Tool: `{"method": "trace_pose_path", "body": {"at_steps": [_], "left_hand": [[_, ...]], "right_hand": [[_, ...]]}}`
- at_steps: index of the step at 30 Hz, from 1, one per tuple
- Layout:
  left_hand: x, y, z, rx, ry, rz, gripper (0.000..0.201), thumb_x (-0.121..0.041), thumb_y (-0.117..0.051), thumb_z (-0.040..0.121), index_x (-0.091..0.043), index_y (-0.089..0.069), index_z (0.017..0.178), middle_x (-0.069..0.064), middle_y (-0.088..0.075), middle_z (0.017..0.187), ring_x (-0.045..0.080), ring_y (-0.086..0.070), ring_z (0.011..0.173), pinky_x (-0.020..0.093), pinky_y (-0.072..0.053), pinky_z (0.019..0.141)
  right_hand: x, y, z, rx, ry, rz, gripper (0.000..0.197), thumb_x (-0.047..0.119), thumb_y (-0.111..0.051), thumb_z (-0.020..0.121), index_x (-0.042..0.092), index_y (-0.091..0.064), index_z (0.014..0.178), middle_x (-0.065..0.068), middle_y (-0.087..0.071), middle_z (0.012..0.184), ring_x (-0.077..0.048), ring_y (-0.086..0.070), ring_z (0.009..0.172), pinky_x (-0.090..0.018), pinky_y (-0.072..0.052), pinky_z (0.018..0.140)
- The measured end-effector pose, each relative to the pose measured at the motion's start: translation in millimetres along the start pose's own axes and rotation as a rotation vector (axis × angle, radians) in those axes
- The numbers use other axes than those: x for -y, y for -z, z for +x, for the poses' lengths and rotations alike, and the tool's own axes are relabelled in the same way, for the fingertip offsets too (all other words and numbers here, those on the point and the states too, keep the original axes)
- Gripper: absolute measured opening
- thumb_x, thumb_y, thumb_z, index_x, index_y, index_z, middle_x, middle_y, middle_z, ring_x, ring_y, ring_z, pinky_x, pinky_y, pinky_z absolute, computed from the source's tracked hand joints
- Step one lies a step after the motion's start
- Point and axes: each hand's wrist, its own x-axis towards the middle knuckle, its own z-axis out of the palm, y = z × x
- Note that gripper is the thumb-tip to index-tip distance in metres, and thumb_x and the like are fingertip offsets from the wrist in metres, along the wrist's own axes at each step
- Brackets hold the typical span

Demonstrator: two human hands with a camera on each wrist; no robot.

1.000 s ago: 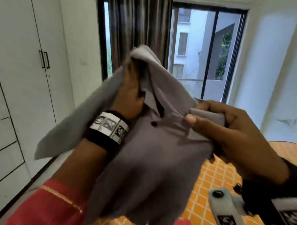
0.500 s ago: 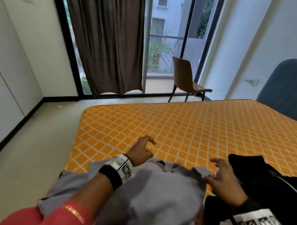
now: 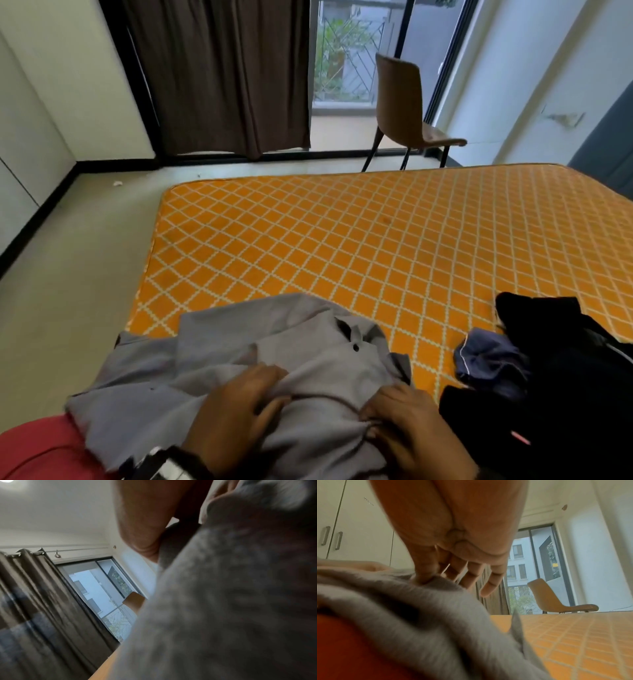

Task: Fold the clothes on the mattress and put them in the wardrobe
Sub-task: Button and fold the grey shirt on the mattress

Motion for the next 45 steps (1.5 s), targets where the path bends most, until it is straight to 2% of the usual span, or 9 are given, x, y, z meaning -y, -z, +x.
{"method": "trace_pose_path", "body": {"at_steps": [5,9,16,23,26,30,34,39,45], "left_hand": [[-21,-14,-33,0.118,-0.167,0.085,0.040,-0.048,-0.047,0.086,-0.047,-0.042,0.125,-0.017,-0.058,0.098,0.002,-0.063,0.081,0.017,-0.050,0.051],[-51,-4,-24,0.101,-0.148,0.140,0.018,-0.056,-0.051,0.087,-0.047,-0.055,0.102,-0.018,-0.051,0.089,-0.001,-0.056,0.070,0.014,-0.045,0.049],[-37,-4,39,-0.128,0.063,-0.319,0.021,-0.037,-0.049,0.092,-0.027,-0.067,0.094,-0.017,-0.061,0.091,-0.004,-0.058,0.087,0.014,-0.044,0.075],[-34,-41,49,0.020,0.196,-0.337,0.041,-0.042,-0.063,0.082,-0.030,-0.059,0.121,-0.017,-0.053,0.091,-0.007,-0.051,0.085,0.008,-0.037,0.074],[-31,-42,50,0.027,0.296,-0.377,0.059,-0.034,-0.072,0.084,-0.034,-0.039,0.133,-0.008,-0.054,0.081,0.002,-0.054,0.078,0.013,-0.043,0.070],[-23,-39,50,0.010,0.368,-0.374,0.030,-0.018,-0.059,0.090,-0.023,-0.063,0.120,-0.012,-0.059,0.073,0.001,-0.056,0.068,0.011,-0.040,0.062],[-16,-41,48,-0.052,0.344,-0.414,0.011,-0.016,-0.060,0.092,-0.023,-0.068,0.096,-0.011,-0.061,0.066,0.002,-0.057,0.064,0.011,-0.037,0.056],[-16,-40,47,-0.090,0.302,-0.527,0.009,-0.031,-0.069,0.086,-0.027,-0.061,0.088,-0.004,-0.060,0.069,0.012,-0.058,0.064,0.020,-0.043,0.056],[-12,-47,45,-0.122,0.287,-0.592,0.021,-0.041,-0.052,0.093,-0.023,-0.058,0.084,-0.001,-0.057,0.066,0.015,-0.054,0.060,0.031,-0.045,0.055]], "right_hand": [[11,23,-12,0.157,-0.127,0.069,0.026,0.065,-0.040,0.091,0.045,-0.056,0.090,0.015,-0.064,0.087,-0.001,-0.058,0.077,-0.024,-0.044,0.075],[29,16,7,-0.165,-0.237,0.246,0.006,0.042,-0.053,0.095,0.043,-0.057,0.100,0.013,-0.060,0.079,-0.005,-0.058,0.067,-0.017,-0.040,0.058],[32,-19,41,-0.156,-0.164,0.219,0.045,0.021,-0.052,0.085,0.044,-0.058,0.123,0.027,-0.058,0.120,0.013,-0.049,0.112,-0.011,-0.040,0.094],[33,-22,46,-0.102,-0.180,0.291,0.039,0.031,-0.044,0.098,0.050,-0.048,0.132,0.027,-0.056,0.129,0.012,-0.049,0.117,-0.008,-0.040,0.093],[29,-27,48,-0.107,-0.247,0.235,0.031,0.030,-0.045,0.100,0.037,-0.059,0.128,0.020,-0.063,0.124,0.006,-0.054,0.114,-0.015,-0.044,0.094],[33,-33,55,-0.056,-0.215,0.179,0.038,0.032,-0.044,0.094,0.032,-0.059,0.129,0.023,-0.063,0.118,0.011,-0.055,0.105,-0.004,-0.038,0.087],[29,-30,56,-0.102,-0.211,0.214,0.022,0.019,-0.053,0.086,0.029,-0.062,0.104,0.025,-0.053,0.067,0.007,-0.053,0.066,-0.007,-0.034,0.060],[27,-31,62,-0.045,-0.232,0.160,0.010,0.022,-0.053,0.087,0.028,-0.046,0.084,0.004,-0.046,0.068,-0.011,-0.045,0.063,-0.025,-0.031,0.055],[34,-32,63,-0.048,-0.213,0.192,0.011,0.017,-0.055,0.094,0.027,-0.052,0.098,0.010,-0.050,0.068,-0.009,-0.049,0.059,-0.014,-0.030,0.052]]}}
